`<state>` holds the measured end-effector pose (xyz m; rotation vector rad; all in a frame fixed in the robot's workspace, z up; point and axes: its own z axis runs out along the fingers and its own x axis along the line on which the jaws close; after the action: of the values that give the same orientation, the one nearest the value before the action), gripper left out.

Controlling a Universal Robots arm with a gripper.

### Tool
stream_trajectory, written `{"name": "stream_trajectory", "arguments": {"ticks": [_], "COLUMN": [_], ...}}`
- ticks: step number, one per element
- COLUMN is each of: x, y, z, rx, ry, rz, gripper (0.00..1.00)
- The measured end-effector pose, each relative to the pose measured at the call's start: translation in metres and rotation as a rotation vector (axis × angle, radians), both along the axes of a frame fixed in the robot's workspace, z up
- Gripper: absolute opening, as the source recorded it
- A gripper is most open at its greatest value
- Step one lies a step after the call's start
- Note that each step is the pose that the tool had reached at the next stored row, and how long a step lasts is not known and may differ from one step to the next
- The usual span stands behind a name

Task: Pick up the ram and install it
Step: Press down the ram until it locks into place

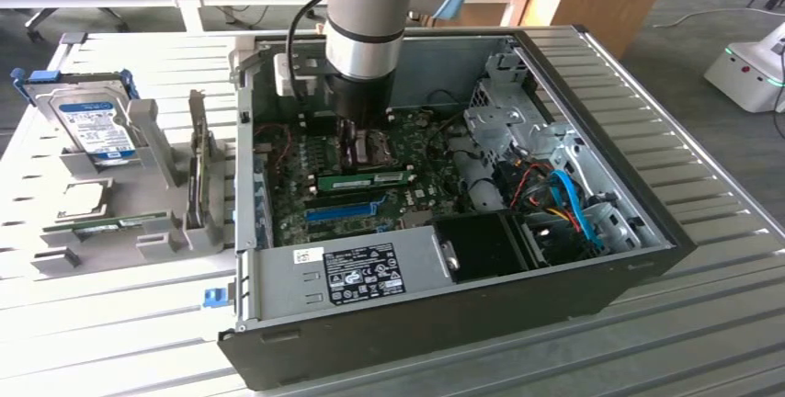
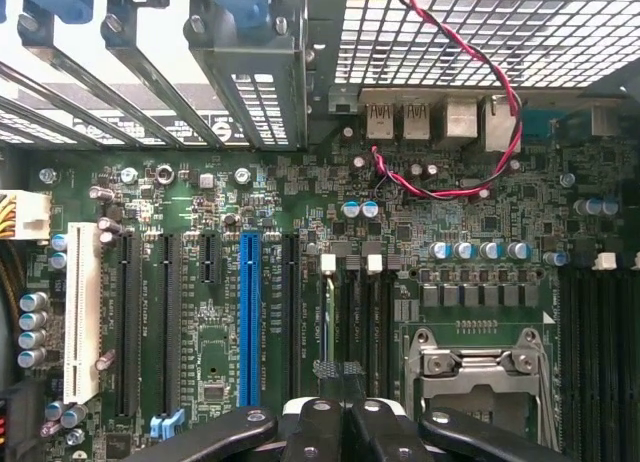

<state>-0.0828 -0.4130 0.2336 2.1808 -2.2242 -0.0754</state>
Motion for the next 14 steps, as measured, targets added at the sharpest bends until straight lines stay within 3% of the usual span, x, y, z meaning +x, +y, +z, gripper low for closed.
{"name": "stream_trajectory", "arguments": {"ticks": [14], "x": [0.0], "y": [0.0], "z": [-0.0035], "rx": [-0.0003], "ry": [0.0002], "rz": [0.0], "gripper": [0.11]}}
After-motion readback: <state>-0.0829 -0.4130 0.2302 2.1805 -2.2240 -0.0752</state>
